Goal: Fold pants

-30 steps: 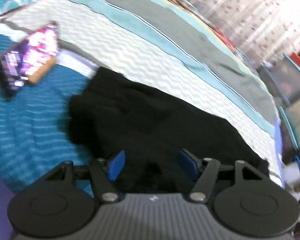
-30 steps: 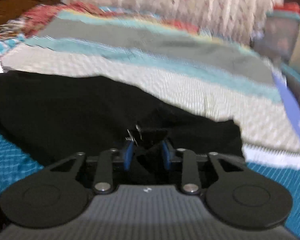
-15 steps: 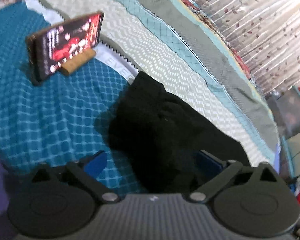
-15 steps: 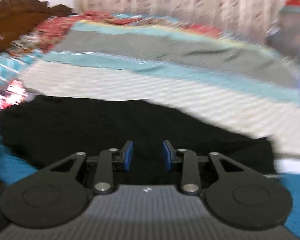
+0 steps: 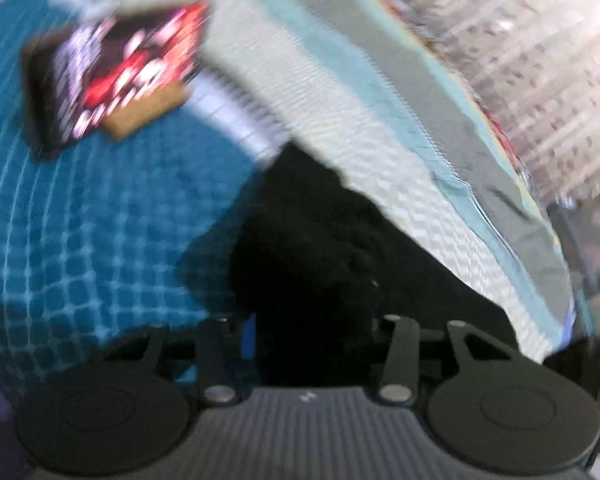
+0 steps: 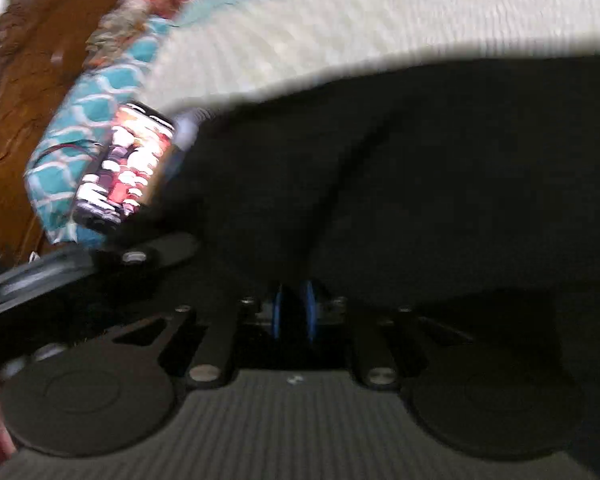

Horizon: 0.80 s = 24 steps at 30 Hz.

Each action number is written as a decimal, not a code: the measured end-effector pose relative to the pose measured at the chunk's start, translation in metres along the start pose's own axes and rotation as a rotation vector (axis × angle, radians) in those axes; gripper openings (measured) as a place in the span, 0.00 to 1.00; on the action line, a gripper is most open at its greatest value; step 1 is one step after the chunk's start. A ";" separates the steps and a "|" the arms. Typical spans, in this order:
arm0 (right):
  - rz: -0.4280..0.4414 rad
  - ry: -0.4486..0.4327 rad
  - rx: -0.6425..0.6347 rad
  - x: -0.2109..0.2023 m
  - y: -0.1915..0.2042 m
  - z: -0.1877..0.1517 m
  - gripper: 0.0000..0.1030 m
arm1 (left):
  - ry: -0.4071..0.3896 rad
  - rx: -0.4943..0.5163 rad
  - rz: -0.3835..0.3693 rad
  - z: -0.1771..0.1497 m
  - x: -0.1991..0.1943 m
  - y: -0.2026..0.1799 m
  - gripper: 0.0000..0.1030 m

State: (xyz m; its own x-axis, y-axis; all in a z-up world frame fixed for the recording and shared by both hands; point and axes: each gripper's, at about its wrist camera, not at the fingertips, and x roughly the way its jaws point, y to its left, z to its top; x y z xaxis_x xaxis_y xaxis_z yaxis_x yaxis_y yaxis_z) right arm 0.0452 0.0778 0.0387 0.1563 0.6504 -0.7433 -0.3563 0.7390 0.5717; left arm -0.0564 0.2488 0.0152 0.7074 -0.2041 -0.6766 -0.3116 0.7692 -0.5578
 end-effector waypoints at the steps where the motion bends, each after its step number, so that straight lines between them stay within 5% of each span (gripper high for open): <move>1: 0.011 0.002 0.010 -0.003 -0.001 0.000 0.07 | -0.027 0.075 0.004 -0.003 -0.005 -0.015 0.40; 4: 0.087 -0.041 0.075 -0.028 -0.017 0.001 0.11 | -0.118 0.326 0.014 -0.019 -0.017 -0.068 0.40; 7: 0.144 -0.173 0.194 -0.072 -0.050 -0.005 0.13 | -0.172 0.557 -0.021 -0.042 -0.020 -0.118 0.40; 11: 0.120 -0.332 0.357 -0.132 -0.106 -0.025 0.14 | -0.118 0.785 -0.056 -0.079 0.002 -0.169 0.48; 13: 0.094 -0.379 0.427 -0.153 -0.129 -0.036 0.20 | -0.067 0.870 -0.065 -0.099 0.018 -0.184 0.68; 14: 0.085 -0.397 0.458 -0.162 -0.139 -0.043 0.24 | -0.034 0.907 -0.067 -0.109 0.025 -0.190 0.70; 16: 0.084 -0.416 0.501 -0.170 -0.150 -0.053 0.45 | 0.031 0.945 -0.082 -0.123 0.032 -0.196 0.73; 20: 0.142 -0.425 0.551 -0.172 -0.158 -0.062 0.63 | 0.026 0.977 -0.142 -0.127 0.006 -0.184 0.85; 24: 0.231 -0.417 0.546 -0.170 -0.153 -0.056 0.78 | 0.029 0.864 -0.186 -0.106 -0.025 -0.162 0.86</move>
State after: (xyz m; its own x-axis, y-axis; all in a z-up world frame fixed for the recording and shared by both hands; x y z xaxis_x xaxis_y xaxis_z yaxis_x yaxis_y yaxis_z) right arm 0.0217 -0.1556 0.0585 0.5098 0.7326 -0.4510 0.0715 0.4863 0.8709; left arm -0.0909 0.0648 0.0712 0.6789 -0.3775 -0.6298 0.4036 0.9084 -0.1094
